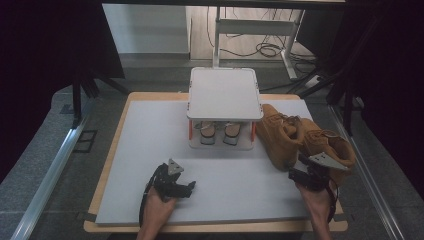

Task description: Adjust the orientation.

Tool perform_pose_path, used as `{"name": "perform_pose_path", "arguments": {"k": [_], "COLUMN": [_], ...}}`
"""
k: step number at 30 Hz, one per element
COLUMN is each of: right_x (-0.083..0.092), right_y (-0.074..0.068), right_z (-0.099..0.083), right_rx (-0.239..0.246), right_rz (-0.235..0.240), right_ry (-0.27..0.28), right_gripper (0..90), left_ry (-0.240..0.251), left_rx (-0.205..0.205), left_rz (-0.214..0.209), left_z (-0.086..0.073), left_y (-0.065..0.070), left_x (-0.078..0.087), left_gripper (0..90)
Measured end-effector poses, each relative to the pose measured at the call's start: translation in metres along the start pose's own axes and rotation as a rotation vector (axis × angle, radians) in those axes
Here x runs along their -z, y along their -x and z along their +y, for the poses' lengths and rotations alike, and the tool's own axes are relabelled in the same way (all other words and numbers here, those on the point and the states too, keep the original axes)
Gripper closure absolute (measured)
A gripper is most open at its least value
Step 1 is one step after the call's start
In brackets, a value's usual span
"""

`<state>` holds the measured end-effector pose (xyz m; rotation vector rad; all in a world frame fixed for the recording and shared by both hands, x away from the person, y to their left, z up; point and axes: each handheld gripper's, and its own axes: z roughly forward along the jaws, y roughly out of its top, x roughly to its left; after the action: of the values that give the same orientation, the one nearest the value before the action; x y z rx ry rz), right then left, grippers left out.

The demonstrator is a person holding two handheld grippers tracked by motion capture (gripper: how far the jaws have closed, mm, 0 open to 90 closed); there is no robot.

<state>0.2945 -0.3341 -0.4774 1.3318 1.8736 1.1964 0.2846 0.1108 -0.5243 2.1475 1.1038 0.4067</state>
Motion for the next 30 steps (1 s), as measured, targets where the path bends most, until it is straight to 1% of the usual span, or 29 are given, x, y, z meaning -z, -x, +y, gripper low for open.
{"name": "perform_pose_path", "arguments": {"k": [4, 6, 8, 10, 12, 16, 18, 23, 25, 30], "right_x": [-0.001, -0.003, -0.005, -0.009, -0.012, -0.019, -0.021, -0.029, -0.032, -0.040], "right_y": [0.001, 0.001, 0.000, -0.001, -0.001, 0.001, 0.002, 0.001, 0.001, -0.001], "right_z": [0.008, 0.011, 0.014, 0.017, 0.019, 0.022, 0.024, 0.030, 0.032, 0.037], "right_rx": [-0.015, -0.025, -0.023, -0.016, -0.012, -0.028, -0.033, -0.031, -0.026, -0.017], "right_rz": [-0.009, -0.010, -0.016, -0.030, -0.049, -0.066, -0.069, -0.088, -0.104, -0.130], "right_ry": [0.024, 0.036, 0.040, 0.042, 0.049, 0.062, 0.068, 0.069, 0.068, 0.061], "right_gripper": [27.4, 24.3, 23.2, 20.7, 20.1, 16.4, 16.2, 15.1, 14.5, 11.2], "left_ry": [0.000, 0.000, 0.000, 0.000, 0.000, 0.000, 0.000, 0.000, 0.000, 0.000], "left_rx": [0.000, 0.000, 0.000, 0.000, 0.000, 0.000, 0.000, 0.000, 0.000, 0.000], "left_rz": [0.000, 0.000, 0.000, 0.000, 0.000, 0.000, 0.000, 0.000, 0.000, 0.000], "left_z": [0.000, 0.000, 0.000, 0.000, 0.000, 0.000, 0.000, 0.000, 0.000, 0.000], "left_y": [0.000, 0.000, 0.000, 0.000, 0.000, 0.000, 0.000, 0.000, 0.000, 0.000], "left_x": [0.000, 0.000, 0.000, 0.000, 0.000, 0.000, 0.000, 0.000, 0.000, 0.000], "left_gripper": [11.3, 11.3, 11.3, 11.3, 11.3, 11.3, 11.3, 11.3, 11.3, 11.3]}}
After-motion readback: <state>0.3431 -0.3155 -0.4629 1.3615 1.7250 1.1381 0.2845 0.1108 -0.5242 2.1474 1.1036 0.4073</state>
